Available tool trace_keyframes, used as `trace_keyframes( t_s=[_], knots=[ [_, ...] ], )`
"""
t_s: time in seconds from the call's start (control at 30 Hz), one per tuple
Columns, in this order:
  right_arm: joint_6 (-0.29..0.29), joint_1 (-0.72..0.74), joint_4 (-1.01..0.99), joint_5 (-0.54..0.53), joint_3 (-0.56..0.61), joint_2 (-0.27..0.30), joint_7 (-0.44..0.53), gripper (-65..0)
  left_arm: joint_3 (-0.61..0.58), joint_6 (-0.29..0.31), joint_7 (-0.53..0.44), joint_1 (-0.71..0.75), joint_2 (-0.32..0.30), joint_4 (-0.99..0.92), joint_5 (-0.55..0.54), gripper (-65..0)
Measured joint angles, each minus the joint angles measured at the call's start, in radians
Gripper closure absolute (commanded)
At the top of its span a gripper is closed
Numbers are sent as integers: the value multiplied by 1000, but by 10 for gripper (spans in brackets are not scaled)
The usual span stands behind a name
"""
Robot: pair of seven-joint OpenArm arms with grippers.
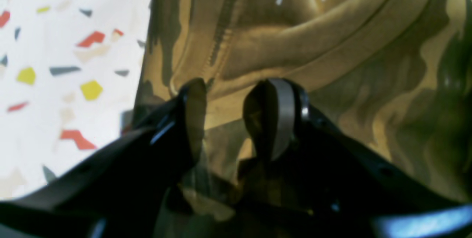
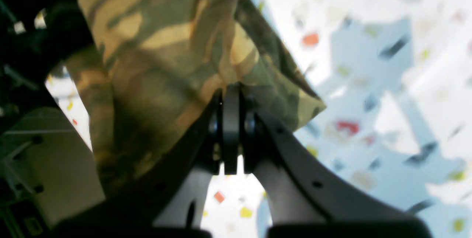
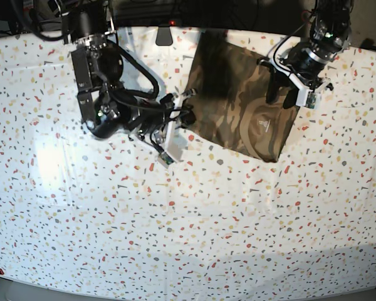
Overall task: Fold the T-shirt properly
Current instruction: 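Grasp the folded bundle with both grippers and lift it, then lower the folded shirt onto the table and open both grippers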
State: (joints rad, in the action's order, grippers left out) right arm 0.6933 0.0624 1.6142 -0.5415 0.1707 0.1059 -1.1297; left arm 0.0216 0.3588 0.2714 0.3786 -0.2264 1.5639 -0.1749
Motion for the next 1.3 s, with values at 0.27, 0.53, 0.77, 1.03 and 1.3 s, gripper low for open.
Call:
trace_keyframes(
  t_s=[0.27,0.53,0.77,1.03,1.3],
  knots=[
    [0,-138,27,-9,0,5,78,0,-1,16,-30,-134,2,-123,8,-260],
    [0,-239,44,-9,3,3,173,0,0,99,-26,-286,1,-246,31,-260],
    [0,-255,43,11,119,3,198,0,0,114,52,-381,1,-258,43,-260],
    [-1,-249,52,10,110,5,205,0,-2,151,264,-369,-123,-19,-306,-260],
    [0,-251,240,-17,30,2,-23,0,13,130,332,-301,-246,96,-375,-260]
  ],
)
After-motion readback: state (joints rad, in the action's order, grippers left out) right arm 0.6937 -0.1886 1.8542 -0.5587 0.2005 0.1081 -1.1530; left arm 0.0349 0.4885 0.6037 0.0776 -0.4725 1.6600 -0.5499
